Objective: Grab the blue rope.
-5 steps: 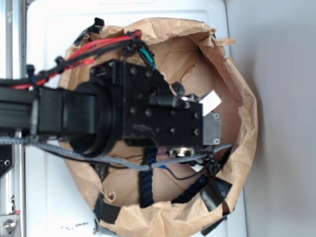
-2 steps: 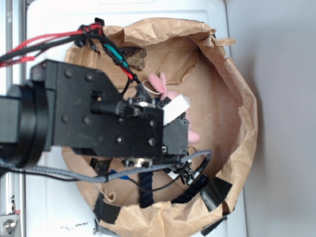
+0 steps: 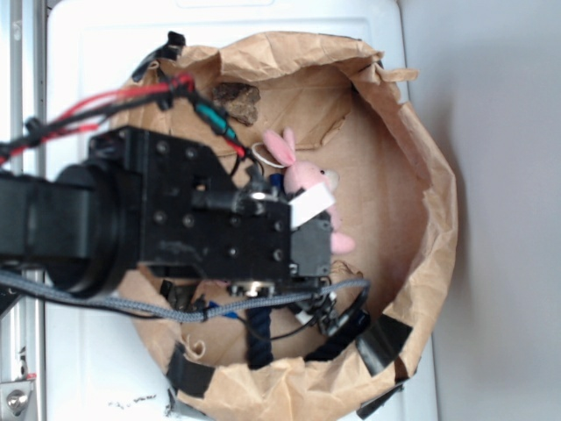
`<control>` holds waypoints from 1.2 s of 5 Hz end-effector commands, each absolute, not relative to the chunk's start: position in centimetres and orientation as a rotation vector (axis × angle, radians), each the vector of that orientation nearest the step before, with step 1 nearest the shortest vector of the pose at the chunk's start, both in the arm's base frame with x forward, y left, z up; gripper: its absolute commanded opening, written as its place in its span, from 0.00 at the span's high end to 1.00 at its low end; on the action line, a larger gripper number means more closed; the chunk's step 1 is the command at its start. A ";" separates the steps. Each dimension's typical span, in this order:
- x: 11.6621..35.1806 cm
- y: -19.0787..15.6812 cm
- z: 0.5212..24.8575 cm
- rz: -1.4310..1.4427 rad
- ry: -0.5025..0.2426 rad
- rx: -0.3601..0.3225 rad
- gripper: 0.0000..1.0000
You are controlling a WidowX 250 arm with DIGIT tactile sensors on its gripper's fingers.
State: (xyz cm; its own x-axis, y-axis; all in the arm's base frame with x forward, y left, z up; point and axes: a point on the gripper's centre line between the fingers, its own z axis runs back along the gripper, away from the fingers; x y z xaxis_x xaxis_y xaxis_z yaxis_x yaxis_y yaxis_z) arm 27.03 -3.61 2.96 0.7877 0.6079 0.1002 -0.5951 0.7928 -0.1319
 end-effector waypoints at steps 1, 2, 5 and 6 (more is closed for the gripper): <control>25.9 -3.0 -0.7 0.655 -0.182 -0.107 1.00; 24.9 -3.4 -0.9 0.662 -0.257 -0.062 1.00; 27.8 -3.1 6.2 0.769 -0.199 -0.137 1.00; 26.9 -2.9 10.2 0.780 -0.165 -0.178 1.00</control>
